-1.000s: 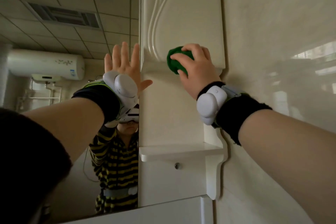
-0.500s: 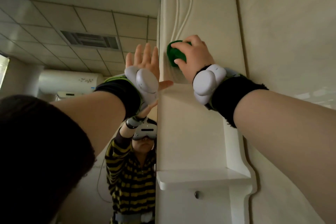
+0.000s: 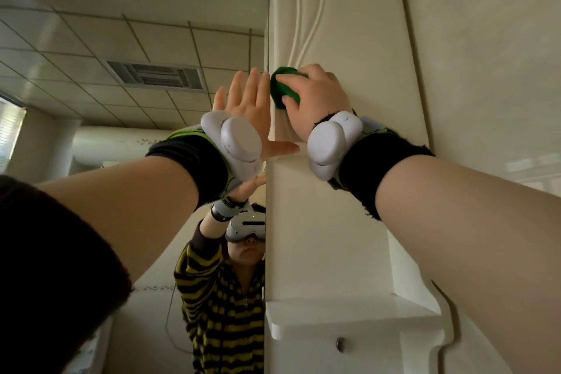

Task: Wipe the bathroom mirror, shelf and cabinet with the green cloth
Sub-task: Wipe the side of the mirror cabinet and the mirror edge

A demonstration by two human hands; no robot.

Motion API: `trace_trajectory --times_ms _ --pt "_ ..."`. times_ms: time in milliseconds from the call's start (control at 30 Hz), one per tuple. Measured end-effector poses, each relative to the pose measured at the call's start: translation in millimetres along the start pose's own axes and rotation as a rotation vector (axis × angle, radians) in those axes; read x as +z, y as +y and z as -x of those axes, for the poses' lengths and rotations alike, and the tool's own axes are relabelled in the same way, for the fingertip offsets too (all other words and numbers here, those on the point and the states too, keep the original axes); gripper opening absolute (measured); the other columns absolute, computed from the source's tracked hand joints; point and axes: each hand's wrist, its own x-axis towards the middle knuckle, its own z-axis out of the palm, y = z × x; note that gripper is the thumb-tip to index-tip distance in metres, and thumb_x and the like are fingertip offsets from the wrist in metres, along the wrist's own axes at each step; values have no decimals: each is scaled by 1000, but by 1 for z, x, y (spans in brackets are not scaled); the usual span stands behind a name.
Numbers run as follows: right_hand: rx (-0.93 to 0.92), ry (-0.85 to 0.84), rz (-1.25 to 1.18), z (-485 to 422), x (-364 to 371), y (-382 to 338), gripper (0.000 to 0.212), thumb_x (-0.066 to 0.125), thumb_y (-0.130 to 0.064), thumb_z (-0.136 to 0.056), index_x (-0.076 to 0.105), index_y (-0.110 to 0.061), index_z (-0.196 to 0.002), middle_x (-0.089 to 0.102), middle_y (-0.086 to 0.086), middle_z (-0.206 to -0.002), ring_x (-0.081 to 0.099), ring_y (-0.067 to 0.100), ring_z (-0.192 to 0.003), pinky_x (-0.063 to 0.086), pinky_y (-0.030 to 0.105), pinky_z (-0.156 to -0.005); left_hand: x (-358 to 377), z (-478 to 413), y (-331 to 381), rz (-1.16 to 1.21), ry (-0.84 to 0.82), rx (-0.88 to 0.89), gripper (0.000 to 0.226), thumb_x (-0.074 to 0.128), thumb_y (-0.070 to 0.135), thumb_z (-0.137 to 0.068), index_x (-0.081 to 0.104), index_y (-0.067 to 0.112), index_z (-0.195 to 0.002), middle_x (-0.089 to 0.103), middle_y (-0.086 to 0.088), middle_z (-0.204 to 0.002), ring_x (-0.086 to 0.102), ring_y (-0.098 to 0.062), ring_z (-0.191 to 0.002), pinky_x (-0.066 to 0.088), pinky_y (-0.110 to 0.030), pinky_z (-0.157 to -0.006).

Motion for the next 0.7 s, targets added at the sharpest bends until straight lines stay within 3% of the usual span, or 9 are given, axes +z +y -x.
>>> trace_trajectory --times_ms 400,700 --pt "-64 -91 -39 38 -8 3 39 50 -22 -91 51 -31 -130 45 2 -129 37 24 -115 32 28 -92 -4 8 6 -53 -2 25 116 64 67 -70 0 13 -149 0 -1 -158 -3 -21 -144 5 -44 -115" --pt "-94 -126 -97 52 -9 14 40 53 -15 -89 55 -27 -127 48 6 -125 39 27 -114 35 33 -93 -14 11 21 -36 -125 -5 115 63 65 -73 -3 10 -149 -2 -3 -158 -5 -21 -144 4 -45 -116"
